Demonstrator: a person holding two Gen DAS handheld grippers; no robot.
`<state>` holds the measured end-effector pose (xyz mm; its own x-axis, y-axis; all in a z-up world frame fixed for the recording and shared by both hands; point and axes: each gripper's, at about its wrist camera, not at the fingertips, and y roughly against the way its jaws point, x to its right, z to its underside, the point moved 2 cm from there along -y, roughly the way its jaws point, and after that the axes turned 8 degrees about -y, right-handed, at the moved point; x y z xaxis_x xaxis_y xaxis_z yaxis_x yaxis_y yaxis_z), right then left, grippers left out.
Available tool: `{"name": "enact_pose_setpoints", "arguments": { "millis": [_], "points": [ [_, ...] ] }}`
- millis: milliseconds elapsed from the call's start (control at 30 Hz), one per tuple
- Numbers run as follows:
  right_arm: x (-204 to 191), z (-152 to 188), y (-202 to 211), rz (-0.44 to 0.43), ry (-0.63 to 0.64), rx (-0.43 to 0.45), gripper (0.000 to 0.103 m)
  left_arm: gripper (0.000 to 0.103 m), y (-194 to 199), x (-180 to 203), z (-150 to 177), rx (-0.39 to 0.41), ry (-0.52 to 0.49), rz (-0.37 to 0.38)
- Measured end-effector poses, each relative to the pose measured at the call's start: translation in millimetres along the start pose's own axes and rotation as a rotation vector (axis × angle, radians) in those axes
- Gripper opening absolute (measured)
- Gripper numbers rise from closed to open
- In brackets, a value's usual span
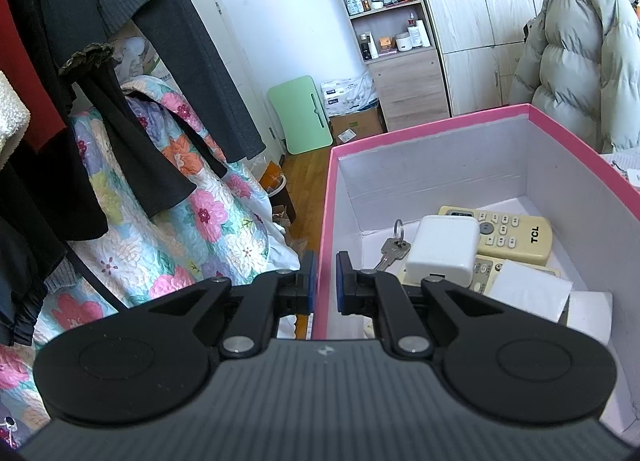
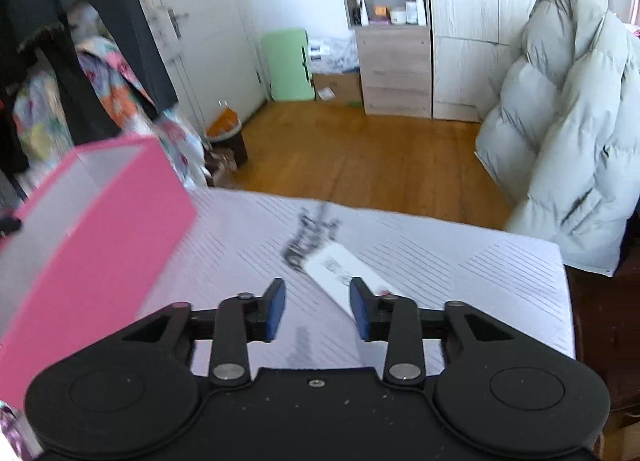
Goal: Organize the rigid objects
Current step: 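Grasp the white remote with the right tool, then carry the white remote into the pink box and open the right tool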
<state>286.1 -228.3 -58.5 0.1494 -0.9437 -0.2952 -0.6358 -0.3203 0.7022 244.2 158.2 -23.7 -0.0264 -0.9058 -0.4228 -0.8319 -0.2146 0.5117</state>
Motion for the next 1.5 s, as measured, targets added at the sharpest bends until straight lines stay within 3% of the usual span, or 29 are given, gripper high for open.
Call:
{"name": "enact_pose_setpoints", "arguments": {
  "millis": [133,267,433,500,567,767,1033,1167,1400,1500],
  "points": [
    [10.8,-1.1,-18.7,-0.001,0.08,-0.037,0.062,0.008,0.3,-1.2,-0.3,-0.002,-0.01,-0.003],
    [7.0,-4.2,-49.2,-0.008,0.249,-0.09,0.063,0.008,-0.4,0.2,-1.2,-0.007,-0.022,-0.009],
    [10.7,-25.5,-83.1,-0.073,0.296,-0.12,0.065,0.008,-0.3,0.8,-1.0,-0.009,-0.024,-0.006],
    [12.1,-30.2,-86.2,-0.093,0.298,-0.121,0.064,0.008,-0.3,1.1,-1.0,-0.011,-0.032,-0.008],
    [9.1,-26.9,-83.5,-0.069,0.296,-0.107,0.048,0.008,-0.5,0.4,-0.3,-0.012,-0.033,-0.009],
    [-3.6,-7.6,-65.8,-0.001,0.238,-0.038,0.046,0.008,-1.3,1.1,-0.8,-0.012,-0.03,-0.007],
    [-53.4,-1.7,-5.2,-0.114,0.267,0.14,0.046,0.008,-1.3,0.6,-0.2,-0.012,-0.032,-0.009],
    [-95.1,-9.3,25.8,-0.231,0.336,0.203,0.046,0.008,-1.4,0.1,-0.2,-0.01,-0.026,-0.005],
    [-170.3,-18.2,41.2,-0.459,0.408,0.205,0.046,0.008,-1.3,-0.6,-0.6,-0.01,-0.024,-0.004],
    [-201.5,-15.9,23.3,-0.441,0.444,0.176,0.046,0.008,-1.6,-0.7,-1.1,-0.008,-0.019,0.0]
  ]
}}
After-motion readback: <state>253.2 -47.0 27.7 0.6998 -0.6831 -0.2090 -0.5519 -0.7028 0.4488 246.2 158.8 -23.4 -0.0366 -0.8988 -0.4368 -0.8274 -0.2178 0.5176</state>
